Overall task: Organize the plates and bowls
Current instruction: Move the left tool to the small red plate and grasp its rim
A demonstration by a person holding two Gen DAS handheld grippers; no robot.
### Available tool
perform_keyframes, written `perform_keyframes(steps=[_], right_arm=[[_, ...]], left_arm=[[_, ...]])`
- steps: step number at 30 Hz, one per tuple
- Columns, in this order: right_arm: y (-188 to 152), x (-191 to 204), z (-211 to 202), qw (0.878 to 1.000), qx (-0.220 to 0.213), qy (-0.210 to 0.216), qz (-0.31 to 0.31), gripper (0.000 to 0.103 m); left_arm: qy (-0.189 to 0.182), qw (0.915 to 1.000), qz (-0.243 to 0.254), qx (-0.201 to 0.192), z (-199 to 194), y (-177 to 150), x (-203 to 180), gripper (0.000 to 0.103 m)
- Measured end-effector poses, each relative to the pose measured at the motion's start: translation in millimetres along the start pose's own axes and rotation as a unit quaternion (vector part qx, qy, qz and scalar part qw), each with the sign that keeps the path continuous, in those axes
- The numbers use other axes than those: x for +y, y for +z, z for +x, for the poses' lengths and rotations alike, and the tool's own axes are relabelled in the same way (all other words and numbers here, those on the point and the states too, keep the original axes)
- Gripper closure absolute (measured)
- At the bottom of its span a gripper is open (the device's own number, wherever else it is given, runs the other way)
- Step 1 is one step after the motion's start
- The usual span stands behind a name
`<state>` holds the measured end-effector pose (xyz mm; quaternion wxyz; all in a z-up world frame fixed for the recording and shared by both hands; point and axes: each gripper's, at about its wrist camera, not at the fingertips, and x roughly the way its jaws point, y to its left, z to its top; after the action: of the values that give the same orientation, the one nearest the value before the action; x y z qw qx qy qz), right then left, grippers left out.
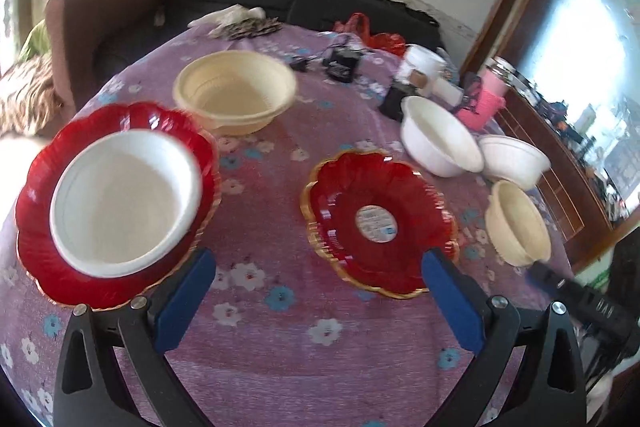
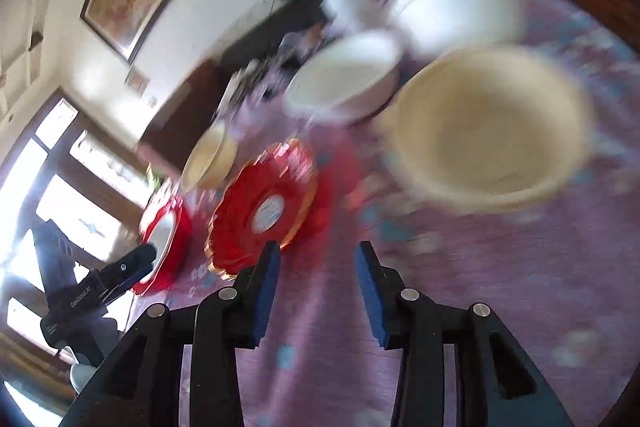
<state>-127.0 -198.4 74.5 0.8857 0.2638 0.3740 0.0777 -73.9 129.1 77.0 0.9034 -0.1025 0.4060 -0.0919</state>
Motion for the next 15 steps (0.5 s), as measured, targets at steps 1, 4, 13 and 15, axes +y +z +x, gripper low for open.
perform_keyframes(steps=[1,4,13,15], right_arm=[[5,-13,-13,0.999,-0.019,-0.026,0.009,0.06],[19,-51,-32,0.995,-0.043,-0.082,0.045,0.057],[45,-110,-8,0.989,-0.022,-0.092,0.115,0.057],[52,-111,-2,0.99,-0.019,-0.083,0.116,0.057]], left_arm=[[-0.006,0.9999,0.009,0.0,0,1,-8,0.0],[-0.033,0.9991,0.024,0.011,8,2,-33,0.0],[-0.101,0.9908,0.051,0.073,50,11,-122,0.0],[-0.102,0.9894,0.067,0.079,61,14,-142,0.001]])
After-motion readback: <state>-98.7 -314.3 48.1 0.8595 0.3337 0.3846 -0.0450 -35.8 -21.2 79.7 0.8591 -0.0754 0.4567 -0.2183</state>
